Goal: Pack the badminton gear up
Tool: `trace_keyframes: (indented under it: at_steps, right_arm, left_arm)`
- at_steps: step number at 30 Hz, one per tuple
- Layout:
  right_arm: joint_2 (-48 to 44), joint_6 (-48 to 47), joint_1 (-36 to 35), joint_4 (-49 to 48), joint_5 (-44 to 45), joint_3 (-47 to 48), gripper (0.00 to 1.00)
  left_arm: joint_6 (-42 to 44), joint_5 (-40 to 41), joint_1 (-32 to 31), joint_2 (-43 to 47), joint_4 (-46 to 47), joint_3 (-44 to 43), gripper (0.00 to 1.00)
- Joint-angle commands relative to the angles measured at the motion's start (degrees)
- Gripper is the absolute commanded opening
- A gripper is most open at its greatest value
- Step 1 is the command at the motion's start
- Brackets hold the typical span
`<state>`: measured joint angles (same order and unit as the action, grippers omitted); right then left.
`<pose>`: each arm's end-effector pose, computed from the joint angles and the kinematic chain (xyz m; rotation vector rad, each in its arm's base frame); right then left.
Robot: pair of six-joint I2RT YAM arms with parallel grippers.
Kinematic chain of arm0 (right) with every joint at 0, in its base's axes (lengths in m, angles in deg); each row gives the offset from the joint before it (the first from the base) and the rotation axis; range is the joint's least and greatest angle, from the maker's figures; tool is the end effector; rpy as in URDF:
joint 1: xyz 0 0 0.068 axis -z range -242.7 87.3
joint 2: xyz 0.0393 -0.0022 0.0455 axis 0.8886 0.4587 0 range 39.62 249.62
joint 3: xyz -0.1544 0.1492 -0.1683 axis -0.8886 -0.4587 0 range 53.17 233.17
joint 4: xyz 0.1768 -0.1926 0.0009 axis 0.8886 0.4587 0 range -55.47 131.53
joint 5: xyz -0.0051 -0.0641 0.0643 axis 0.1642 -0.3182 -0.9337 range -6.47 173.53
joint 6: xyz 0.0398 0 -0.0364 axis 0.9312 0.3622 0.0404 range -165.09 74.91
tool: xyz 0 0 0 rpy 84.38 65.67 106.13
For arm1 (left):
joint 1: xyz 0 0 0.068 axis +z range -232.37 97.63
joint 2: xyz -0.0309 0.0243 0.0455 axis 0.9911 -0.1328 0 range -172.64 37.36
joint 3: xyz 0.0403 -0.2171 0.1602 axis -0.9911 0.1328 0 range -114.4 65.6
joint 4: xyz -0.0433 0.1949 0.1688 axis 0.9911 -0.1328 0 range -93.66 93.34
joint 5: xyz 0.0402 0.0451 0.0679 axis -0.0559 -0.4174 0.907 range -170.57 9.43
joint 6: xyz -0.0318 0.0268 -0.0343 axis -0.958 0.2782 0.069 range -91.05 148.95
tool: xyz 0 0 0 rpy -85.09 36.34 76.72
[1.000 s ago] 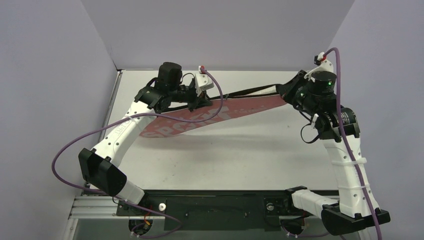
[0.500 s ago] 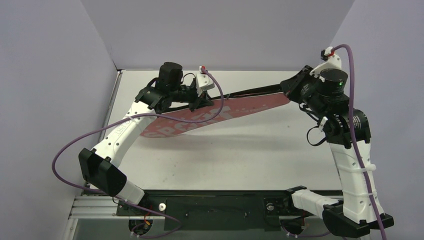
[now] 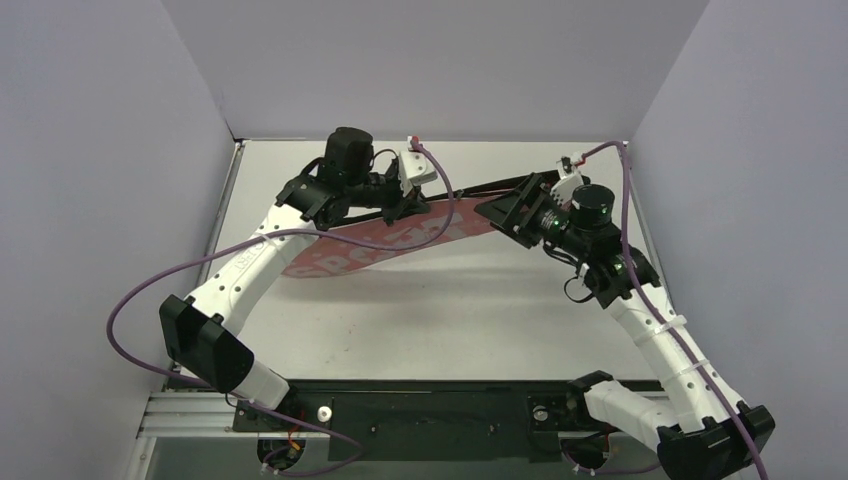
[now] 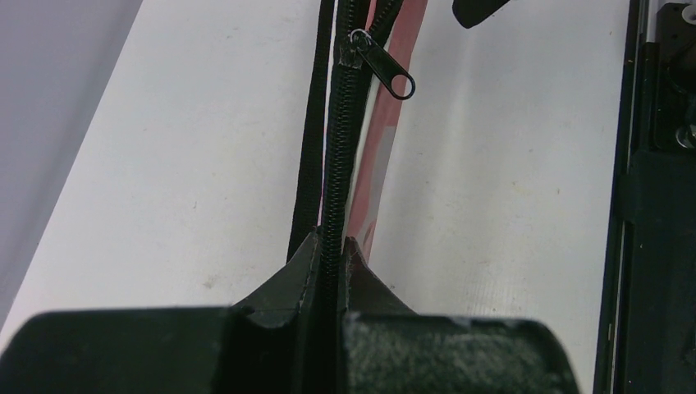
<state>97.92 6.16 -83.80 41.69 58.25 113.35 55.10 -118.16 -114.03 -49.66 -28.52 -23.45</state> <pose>0.2091 0.0970 0.3963 0.1123 1.8283 1.2907 0.2760 -0.1956 0.3950 1.3223 1.5725 -0.7412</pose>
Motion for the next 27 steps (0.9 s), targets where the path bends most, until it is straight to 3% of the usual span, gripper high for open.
trace_keyframes:
  at_steps: [1, 7, 11, 27]
  right_arm:
    - [-2.3, 13.4, -0.6, -24.5, -4.5, -6.7, 0.6]
    - [1.6, 17.7, -3.5, -38.0, -1.2, -10.4, 0.59]
    - [4.5, 18.5, -6.0, -40.2, 0.3, -10.7, 0.57]
    - [7.4, 16.6, -8.9, -37.8, 4.6, -11.0, 0.38]
  left_arm:
    - [-0.1, 2.0, -0.8, 0.8, 6.0, -3.8, 0.0]
    - [-0.3, 3.1, -1.4, 0.5, 5.3, -3.9, 0.0]
    - [-0.1, 3.5, -1.5, 0.5, 5.4, -4.0, 0.0]
    - [0.1, 3.1, -1.4, 1.0, 5.4, -3.9, 0.0]
